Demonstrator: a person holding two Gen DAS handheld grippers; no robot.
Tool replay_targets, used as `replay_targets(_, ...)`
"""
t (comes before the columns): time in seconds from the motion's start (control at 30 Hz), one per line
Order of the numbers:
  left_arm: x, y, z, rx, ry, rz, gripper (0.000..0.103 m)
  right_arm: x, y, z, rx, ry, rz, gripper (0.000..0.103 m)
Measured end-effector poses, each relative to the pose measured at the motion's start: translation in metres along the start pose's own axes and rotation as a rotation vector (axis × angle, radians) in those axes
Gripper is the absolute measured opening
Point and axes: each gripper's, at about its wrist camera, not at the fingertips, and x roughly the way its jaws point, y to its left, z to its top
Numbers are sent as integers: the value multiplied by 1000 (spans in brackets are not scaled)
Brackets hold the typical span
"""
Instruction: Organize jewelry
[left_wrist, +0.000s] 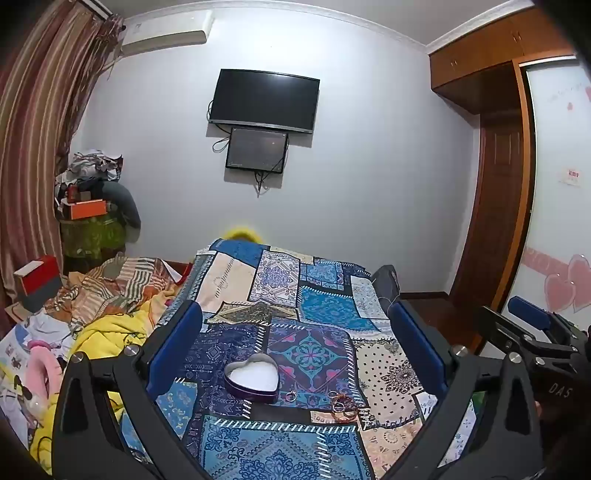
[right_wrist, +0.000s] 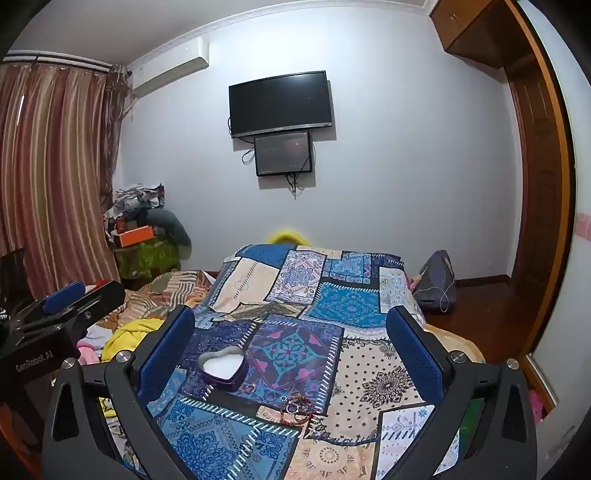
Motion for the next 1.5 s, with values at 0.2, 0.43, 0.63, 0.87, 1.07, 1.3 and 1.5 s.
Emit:
replay_targets(0.2,-2,-9,-2,2,1,9,102,0,0,0,3,0,0,103)
replay_targets(0.43,2,4,-1,-18,4,3,102,0,-1,0,2,-1,0,103)
replay_targets(0.63,5,4,-4,-9,-1,6,102,0,-1,-1,1,-1,-1,103)
replay_targets(0.87,3,3,-4,-6,-5,8,102,-1,-1,-1,1,-2,0,103)
replay_targets(1.07,2,3,-3,-7,-6,8,102,2,-1,-3,3,-1,1,103)
replay_targets(1.3,3,0,-1,-6,-3,6,102,-2,-2,-2,3,-1,0,103)
replay_targets(1.5,3,0,0,-6,-3,7,102,-3,-2,-1,0,-2,2,103)
